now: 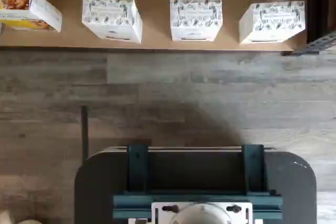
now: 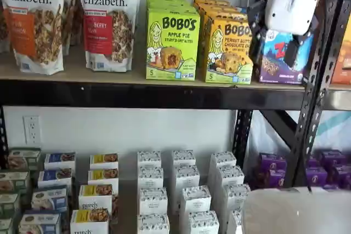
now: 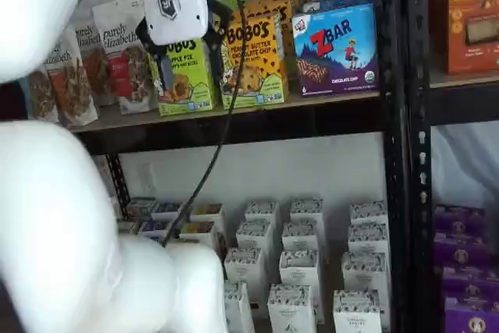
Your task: Pick up the orange box on the top shelf, the fifth box from the left
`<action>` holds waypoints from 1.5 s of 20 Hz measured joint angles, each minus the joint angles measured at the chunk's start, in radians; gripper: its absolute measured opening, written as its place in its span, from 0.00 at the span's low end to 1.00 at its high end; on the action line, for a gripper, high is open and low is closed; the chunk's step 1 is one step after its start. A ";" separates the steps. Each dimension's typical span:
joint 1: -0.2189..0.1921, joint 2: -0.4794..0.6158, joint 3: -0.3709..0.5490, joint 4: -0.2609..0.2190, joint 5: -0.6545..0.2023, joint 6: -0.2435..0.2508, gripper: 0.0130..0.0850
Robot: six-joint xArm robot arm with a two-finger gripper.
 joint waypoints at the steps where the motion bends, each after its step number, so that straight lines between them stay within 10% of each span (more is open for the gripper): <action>1: -0.049 -0.106 0.096 0.050 -0.175 -0.037 1.00; 20: -0.069 -0.117 0.105 0.059 -0.176 -0.056 1.00; 30: -0.006 -0.111 0.124 0.034 -0.192 -0.002 1.00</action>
